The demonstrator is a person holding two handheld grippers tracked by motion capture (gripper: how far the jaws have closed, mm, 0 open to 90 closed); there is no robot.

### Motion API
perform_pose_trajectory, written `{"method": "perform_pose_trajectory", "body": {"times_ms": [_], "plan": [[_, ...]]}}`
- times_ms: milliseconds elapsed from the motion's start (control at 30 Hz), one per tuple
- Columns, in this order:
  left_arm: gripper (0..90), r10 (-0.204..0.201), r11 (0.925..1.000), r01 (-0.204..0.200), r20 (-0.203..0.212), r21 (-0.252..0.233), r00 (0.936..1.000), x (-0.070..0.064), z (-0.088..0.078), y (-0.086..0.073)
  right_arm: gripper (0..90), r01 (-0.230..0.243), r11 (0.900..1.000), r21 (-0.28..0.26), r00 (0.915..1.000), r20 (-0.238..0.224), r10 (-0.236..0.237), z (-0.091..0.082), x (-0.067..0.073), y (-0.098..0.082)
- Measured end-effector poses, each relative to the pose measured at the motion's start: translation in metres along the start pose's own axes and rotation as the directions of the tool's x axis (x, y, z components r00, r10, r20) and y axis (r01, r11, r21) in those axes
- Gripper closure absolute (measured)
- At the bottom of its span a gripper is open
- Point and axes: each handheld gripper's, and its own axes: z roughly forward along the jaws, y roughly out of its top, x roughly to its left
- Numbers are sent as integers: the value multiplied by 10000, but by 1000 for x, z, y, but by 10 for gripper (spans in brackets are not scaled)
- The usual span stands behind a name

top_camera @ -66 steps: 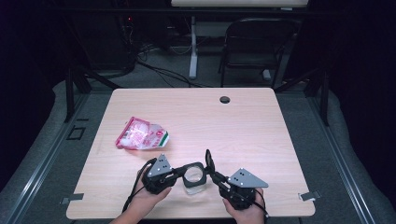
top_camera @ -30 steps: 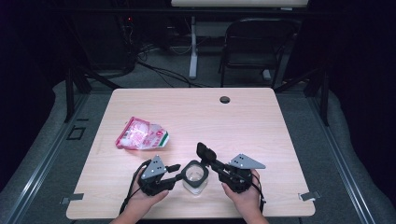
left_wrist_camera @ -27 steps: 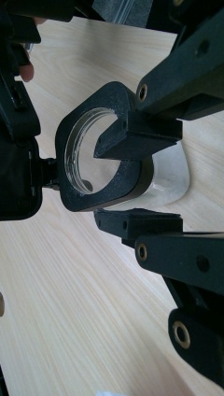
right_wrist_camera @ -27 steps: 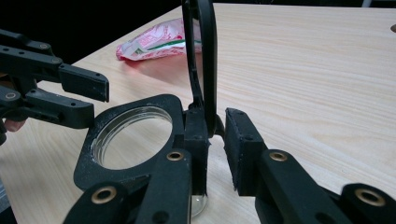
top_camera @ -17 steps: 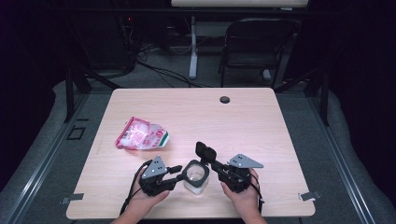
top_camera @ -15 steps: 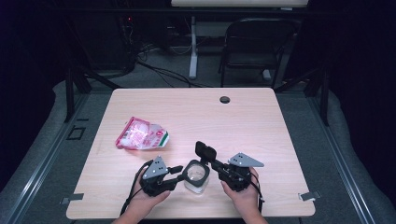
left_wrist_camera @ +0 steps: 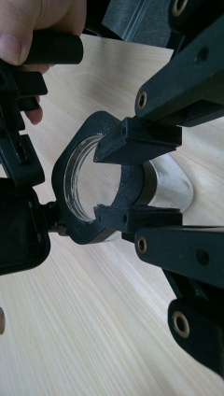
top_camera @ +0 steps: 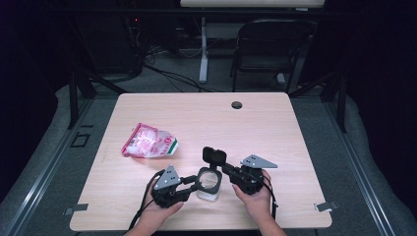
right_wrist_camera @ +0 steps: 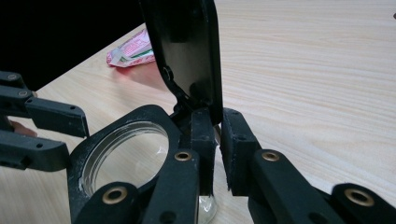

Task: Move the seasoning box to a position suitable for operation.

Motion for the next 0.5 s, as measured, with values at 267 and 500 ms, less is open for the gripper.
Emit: {"method": "perform_pose_trajectory", "body": {"times_ms": [267, 500], "plan": [[664, -301, 9995, 301, 19, 40, 9995, -1, 1, 1, 816, 18, 10000, 3, 9999, 131, -18, 3, -3, 0], [637, -343, 9994, 339, -595, -69, 9976, 11, -15, 0, 785, -254, 9994, -239, 9997, 64, 256, -4, -8, -2]]}}
